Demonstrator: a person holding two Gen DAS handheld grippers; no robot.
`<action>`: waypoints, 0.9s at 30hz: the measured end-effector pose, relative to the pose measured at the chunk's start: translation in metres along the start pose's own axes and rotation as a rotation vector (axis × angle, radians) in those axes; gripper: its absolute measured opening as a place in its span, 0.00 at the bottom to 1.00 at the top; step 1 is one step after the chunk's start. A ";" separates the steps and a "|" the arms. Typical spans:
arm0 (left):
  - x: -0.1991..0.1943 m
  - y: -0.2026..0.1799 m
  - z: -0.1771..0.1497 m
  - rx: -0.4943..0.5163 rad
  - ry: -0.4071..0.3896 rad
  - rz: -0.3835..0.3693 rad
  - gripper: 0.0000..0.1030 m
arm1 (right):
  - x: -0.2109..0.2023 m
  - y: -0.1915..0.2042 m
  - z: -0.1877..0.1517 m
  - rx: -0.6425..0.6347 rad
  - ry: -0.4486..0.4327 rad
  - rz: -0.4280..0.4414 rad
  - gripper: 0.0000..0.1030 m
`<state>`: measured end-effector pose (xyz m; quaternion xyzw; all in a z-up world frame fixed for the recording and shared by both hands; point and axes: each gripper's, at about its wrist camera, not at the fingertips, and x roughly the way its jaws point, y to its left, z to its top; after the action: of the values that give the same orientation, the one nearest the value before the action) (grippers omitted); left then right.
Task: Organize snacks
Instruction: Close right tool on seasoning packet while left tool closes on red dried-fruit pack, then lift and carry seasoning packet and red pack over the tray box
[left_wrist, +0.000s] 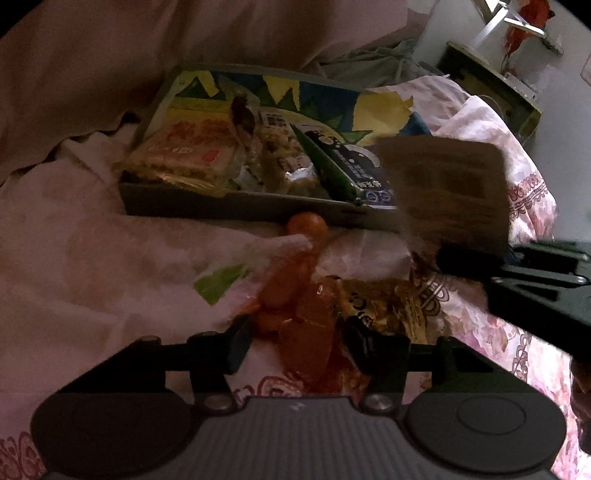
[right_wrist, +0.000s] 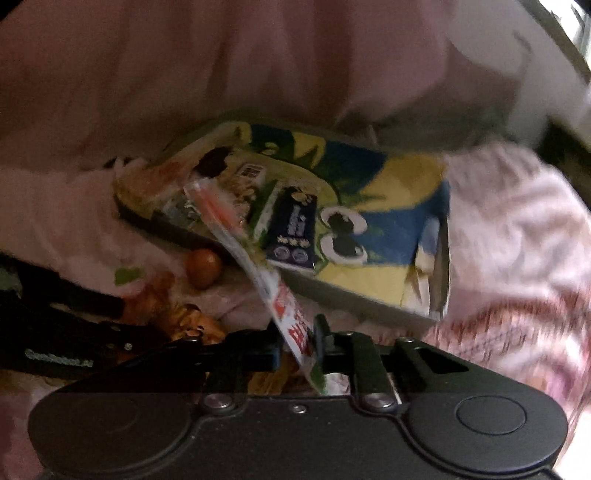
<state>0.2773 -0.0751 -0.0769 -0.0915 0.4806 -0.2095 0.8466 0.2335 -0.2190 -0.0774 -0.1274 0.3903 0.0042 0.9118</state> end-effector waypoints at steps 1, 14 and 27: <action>0.000 0.001 0.000 -0.006 0.002 -0.001 0.57 | -0.002 -0.005 -0.001 0.050 0.012 0.014 0.15; -0.005 0.006 0.001 -0.049 0.042 0.008 0.58 | -0.001 -0.053 -0.004 0.426 0.105 0.186 0.15; 0.000 0.005 0.001 -0.037 0.041 -0.005 0.65 | 0.019 -0.037 0.001 0.325 0.067 0.132 0.17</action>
<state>0.2794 -0.0707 -0.0777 -0.1040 0.5016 -0.2046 0.8341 0.2514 -0.2561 -0.0821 0.0476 0.4235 -0.0032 0.9046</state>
